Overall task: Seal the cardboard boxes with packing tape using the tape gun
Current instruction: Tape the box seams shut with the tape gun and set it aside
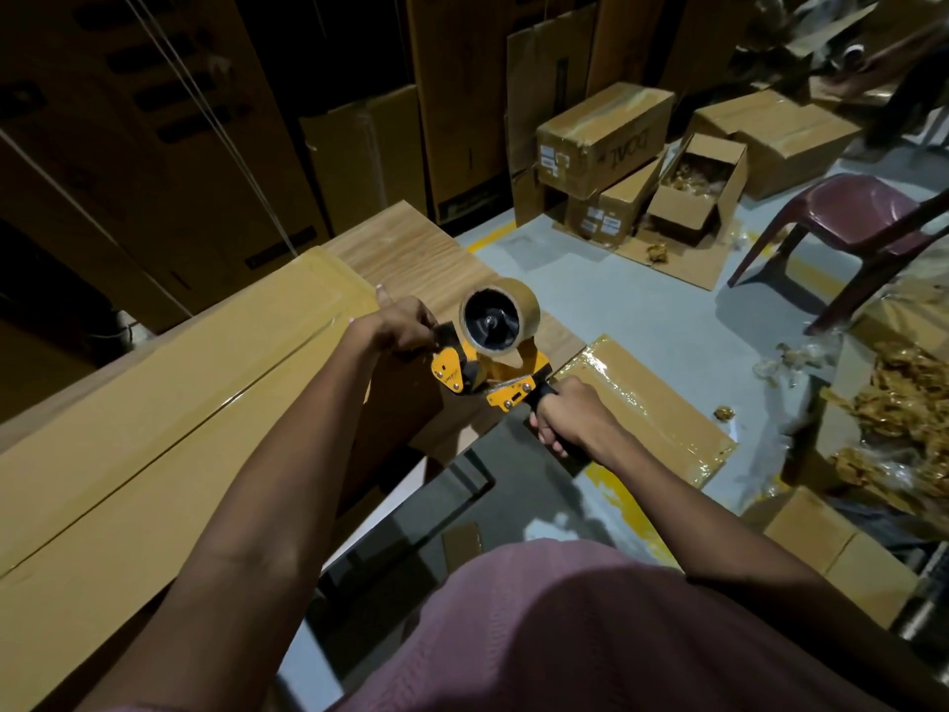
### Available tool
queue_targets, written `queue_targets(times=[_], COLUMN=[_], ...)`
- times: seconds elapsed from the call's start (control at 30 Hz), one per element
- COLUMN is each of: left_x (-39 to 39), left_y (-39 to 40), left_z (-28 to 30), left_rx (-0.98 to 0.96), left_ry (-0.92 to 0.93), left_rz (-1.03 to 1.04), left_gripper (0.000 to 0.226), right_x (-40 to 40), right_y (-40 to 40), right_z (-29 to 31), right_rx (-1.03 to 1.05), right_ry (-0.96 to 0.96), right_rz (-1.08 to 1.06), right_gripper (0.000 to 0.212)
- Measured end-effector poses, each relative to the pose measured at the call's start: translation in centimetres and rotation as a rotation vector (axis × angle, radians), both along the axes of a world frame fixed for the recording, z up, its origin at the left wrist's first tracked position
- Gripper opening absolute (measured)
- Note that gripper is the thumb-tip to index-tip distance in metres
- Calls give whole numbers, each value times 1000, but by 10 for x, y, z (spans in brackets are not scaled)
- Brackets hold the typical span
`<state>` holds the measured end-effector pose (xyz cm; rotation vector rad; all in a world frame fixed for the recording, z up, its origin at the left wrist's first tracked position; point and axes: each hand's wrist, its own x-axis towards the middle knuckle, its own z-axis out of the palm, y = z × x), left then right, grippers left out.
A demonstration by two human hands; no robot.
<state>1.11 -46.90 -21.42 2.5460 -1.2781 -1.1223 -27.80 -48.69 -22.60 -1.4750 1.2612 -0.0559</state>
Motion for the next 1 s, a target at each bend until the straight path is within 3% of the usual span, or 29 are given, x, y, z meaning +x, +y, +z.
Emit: queue_targets(times=[0.17, 0.3, 0.57, 0.77, 0.87, 1.0], left_x=[12, -2, -19, -34, -35, -32], left_y=[-5, 9, 20, 16, 10, 13], left_z=[-19, 3, 24, 24, 17, 9], left_rx=[-6, -49, -85, 40, 53, -122], left_ry=[-9, -23, -57, -191, -219, -134], left_rz=[-127, -86, -110, -214, -186, -40], left_gripper=[25, 6, 11, 62, 68, 68], right_x=[-26, -22, 21, 49, 73, 106], right_y=[5, 6, 14, -7, -27, -49], right_z=[-29, -39, -50, -64, -68, -66], right_rx=[69, 131, 308, 304, 297, 325], right_ry=[81, -15, -189, -184, -214, -273], right_rz=[-120, -282, -439, -488, -497, -426], right_gripper=[20, 17, 8, 26, 31, 31])
